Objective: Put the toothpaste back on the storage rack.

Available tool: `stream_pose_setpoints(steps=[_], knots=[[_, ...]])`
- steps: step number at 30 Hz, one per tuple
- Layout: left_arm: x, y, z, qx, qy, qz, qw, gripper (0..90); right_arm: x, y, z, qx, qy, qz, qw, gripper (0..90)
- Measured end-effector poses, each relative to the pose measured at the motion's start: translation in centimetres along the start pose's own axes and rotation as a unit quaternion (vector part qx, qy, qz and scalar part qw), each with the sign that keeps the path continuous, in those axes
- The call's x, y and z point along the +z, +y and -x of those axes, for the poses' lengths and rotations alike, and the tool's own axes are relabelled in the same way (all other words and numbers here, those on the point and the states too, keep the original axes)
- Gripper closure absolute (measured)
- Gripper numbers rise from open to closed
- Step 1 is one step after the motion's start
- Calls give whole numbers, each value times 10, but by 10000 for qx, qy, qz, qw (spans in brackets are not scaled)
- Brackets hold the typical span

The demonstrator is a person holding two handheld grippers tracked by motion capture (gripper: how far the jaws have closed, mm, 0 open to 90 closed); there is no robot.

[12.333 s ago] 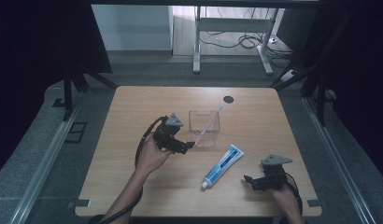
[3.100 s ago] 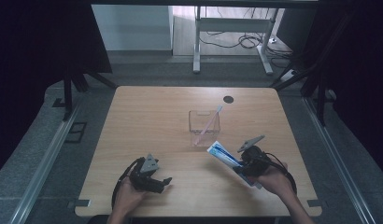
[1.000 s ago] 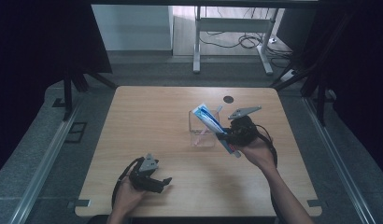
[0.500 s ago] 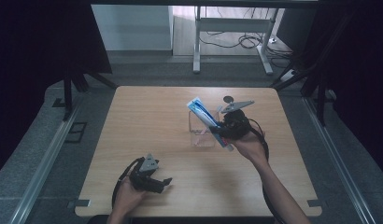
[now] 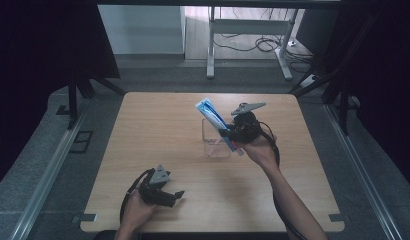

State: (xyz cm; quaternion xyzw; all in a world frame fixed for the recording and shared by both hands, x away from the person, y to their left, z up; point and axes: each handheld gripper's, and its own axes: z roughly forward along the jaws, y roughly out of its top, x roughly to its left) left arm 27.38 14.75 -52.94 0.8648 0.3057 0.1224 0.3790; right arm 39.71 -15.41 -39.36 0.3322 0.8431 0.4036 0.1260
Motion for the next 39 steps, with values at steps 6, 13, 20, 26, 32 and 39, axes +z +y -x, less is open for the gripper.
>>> stream_pose_setpoints(steps=[6,13,20,26,32,39], knots=[[0,0,0,35,-16,-25,10000,131,7,5,1,-5,-20,43,10000,722],[1,0,1,46,-33,-33,10000,131,13,11,3,18,-13,139,9999,722],[2,1,2,74,-51,-25,10000,131,21,19,4,37,-36,212,9998,722],[1,1,2,42,-78,18,10000,131,28,23,6,38,-75,256,9996,722],[-1,1,1,-36,-154,164,9997,131,35,28,7,-1,-113,288,9995,722],[-2,1,0,-49,-179,193,9996,131,46,28,12,-9,-169,309,9994,723]])
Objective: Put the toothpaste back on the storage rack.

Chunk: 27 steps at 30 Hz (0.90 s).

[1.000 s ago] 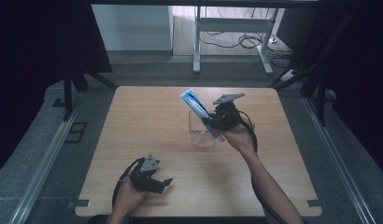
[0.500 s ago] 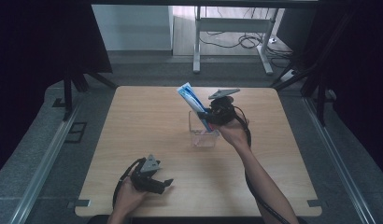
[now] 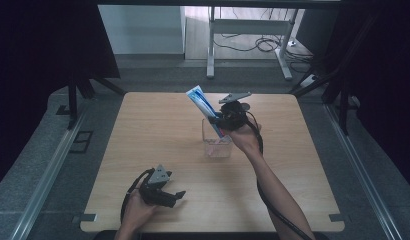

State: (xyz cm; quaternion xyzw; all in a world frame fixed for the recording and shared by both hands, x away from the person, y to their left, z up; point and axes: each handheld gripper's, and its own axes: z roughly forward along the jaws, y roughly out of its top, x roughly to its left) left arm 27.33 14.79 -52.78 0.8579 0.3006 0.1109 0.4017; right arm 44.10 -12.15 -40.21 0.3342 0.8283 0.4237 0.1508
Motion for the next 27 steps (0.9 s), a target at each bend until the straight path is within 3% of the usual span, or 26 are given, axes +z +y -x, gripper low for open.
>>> stream_pose_setpoints(steps=[27], knots=[[1,-1,0,6,-51,-9,10000,131,25,-23,10,-202,-53,-106,9997,721]])
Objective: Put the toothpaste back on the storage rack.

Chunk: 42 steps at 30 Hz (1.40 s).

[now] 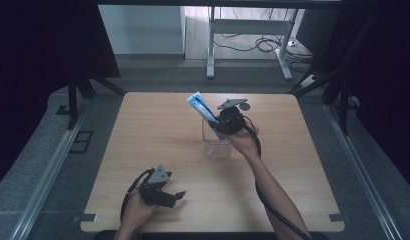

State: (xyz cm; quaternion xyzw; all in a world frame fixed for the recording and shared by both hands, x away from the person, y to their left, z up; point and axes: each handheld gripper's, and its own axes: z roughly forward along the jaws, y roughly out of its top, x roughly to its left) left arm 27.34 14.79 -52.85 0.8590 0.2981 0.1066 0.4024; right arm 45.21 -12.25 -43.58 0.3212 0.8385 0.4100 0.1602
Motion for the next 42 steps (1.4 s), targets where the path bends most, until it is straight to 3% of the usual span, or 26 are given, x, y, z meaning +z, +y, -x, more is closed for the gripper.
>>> stream_pose_setpoints(steps=[22,42], knots=[[2,0,1,45,-22,-82,10000,131,2,-13,3,-51,247,-115,9996,708],[3,0,2,80,-38,-118,9999,131,0,-14,5,55,304,-492,9983,692]])
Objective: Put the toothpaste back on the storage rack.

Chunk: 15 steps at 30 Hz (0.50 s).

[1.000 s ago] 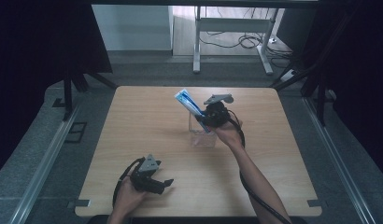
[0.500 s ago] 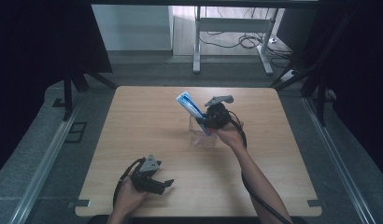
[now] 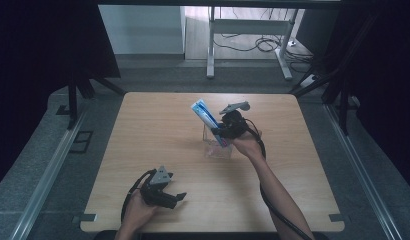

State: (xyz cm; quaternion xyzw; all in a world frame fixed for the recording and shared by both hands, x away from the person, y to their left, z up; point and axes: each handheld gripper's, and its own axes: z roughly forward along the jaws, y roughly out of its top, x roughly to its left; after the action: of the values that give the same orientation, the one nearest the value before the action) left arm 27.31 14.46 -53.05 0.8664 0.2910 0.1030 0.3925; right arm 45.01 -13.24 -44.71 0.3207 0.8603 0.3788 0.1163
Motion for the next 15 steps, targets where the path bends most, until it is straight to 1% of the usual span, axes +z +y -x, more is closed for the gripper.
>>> stream_pose_setpoints(steps=[8,10,15], knots=[[1,0,1,0,0,-10,10000,131,-3,-1,1,60,45,-48,10000,685],[1,0,0,34,-4,-49,10000,131,-3,-2,2,74,65,-76,9999,682],[1,0,1,42,-4,-68,10000,131,-5,-1,2,61,70,-162,9998,676]])
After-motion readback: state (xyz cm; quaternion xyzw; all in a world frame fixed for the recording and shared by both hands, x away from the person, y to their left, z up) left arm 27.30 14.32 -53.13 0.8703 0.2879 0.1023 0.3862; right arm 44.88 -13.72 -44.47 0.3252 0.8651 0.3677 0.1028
